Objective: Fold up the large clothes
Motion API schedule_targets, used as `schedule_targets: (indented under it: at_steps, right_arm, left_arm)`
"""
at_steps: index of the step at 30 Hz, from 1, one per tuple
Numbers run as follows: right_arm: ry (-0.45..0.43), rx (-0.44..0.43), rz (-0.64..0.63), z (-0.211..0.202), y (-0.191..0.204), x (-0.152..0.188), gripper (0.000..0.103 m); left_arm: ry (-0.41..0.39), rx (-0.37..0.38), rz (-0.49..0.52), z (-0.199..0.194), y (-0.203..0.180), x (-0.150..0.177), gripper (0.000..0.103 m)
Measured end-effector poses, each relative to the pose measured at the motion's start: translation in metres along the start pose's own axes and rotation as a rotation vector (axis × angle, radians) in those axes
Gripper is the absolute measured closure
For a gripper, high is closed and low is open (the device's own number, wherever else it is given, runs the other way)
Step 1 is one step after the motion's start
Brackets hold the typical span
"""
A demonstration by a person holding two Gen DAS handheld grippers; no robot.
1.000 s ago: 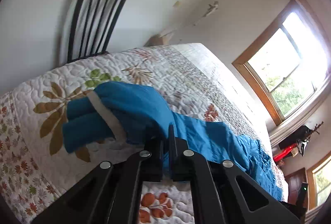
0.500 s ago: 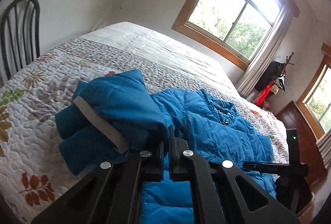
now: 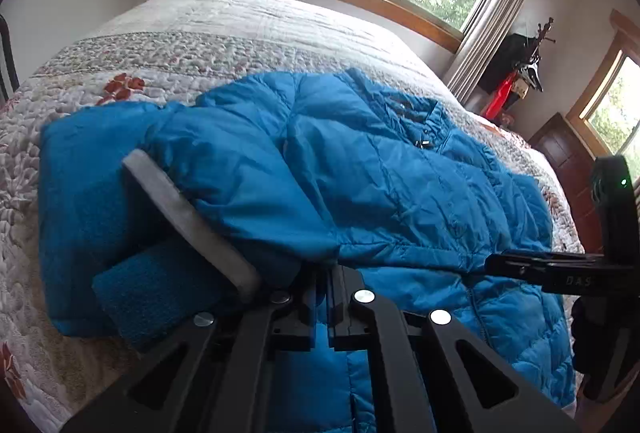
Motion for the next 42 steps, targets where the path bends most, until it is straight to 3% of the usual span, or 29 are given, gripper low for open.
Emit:
schedule_targets:
  at_steps: [3, 5, 7, 12, 15, 19, 21, 23, 28, 32, 33, 34, 37, 42]
  right_arm:
    - [0.001, -0.001, 0.002, 0.001, 0.0, -0.001, 0.042]
    - [-0.001, -0.005, 0.003, 0.001, 0.0, -0.001, 0.042]
    - [-0.001, -0.011, 0.004, 0.001, 0.0, -0.002, 0.042]
    - [-0.01, -0.064, -0.004, -0.006, 0.013, -0.006, 0.04]
    - [-0.004, -0.135, -0.032, -0.008, 0.037, -0.01, 0.039]
    - [0.017, -0.208, -0.086, -0.004, 0.084, -0.019, 0.038]
    - [0.03, -0.241, -0.116, 0.002, 0.111, -0.024, 0.037]
    - [0.041, -0.274, -0.138, 0.008, 0.135, -0.03, 0.037]
    - [0.094, -0.329, -0.141, 0.033, 0.176, -0.044, 0.035]
    - [0.133, -0.358, -0.131, 0.047, 0.189, -0.041, 0.038]
    - [0.137, -0.381, -0.128, 0.049, 0.192, -0.04, 0.052]
    - [0.144, -0.407, -0.128, 0.049, 0.194, -0.04, 0.06]
    - [0.126, -0.391, -0.157, 0.042, 0.194, -0.04, 0.077]
    - [0.066, -0.401, -0.169, 0.01, 0.179, -0.04, 0.084]
  left_arm:
    - [0.064, 0.032, 0.008, 0.007, -0.001, 0.012, 0.095]
    - [0.095, 0.094, -0.024, -0.003, -0.001, 0.018, 0.087]
    - [0.126, 0.183, -0.063, -0.022, -0.003, 0.029, 0.067]
    - [0.124, 0.282, -0.016, -0.083, 0.001, 0.064, 0.052]
    - [0.058, 0.239, -0.03, -0.115, 0.03, 0.069, 0.052]
    - [-0.026, 0.072, -0.188, -0.123, 0.11, 0.041, 0.051]
    - [-0.022, 0.035, -0.265, -0.112, 0.143, 0.026, 0.051]
    - [-0.013, 0.065, -0.324, -0.1, 0.161, 0.016, 0.051]
    - [-0.016, 0.189, -0.376, -0.077, 0.164, 0.003, 0.045]
    - [0.005, 0.189, -0.373, -0.06, 0.155, 0.003, 0.05]
    - [0.006, 0.176, -0.371, -0.058, 0.153, 0.003, 0.061]
    - [0.009, 0.175, -0.373, -0.057, 0.152, 0.003, 0.071]
    - [-0.006, 0.178, -0.375, -0.059, 0.144, -0.003, 0.088]
    - [-0.06, 0.182, -0.312, -0.077, 0.112, -0.01, 0.094]
Point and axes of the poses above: each gripper's, at about its wrist camera, not at the fingertips, and z roughly the way its jaws point, y to its left, x to its underside, the point moved 8 cm from there along z, roughly the way its jaws point, and after that the axes turned 4 degrees about -z, right-handed, at the moved point
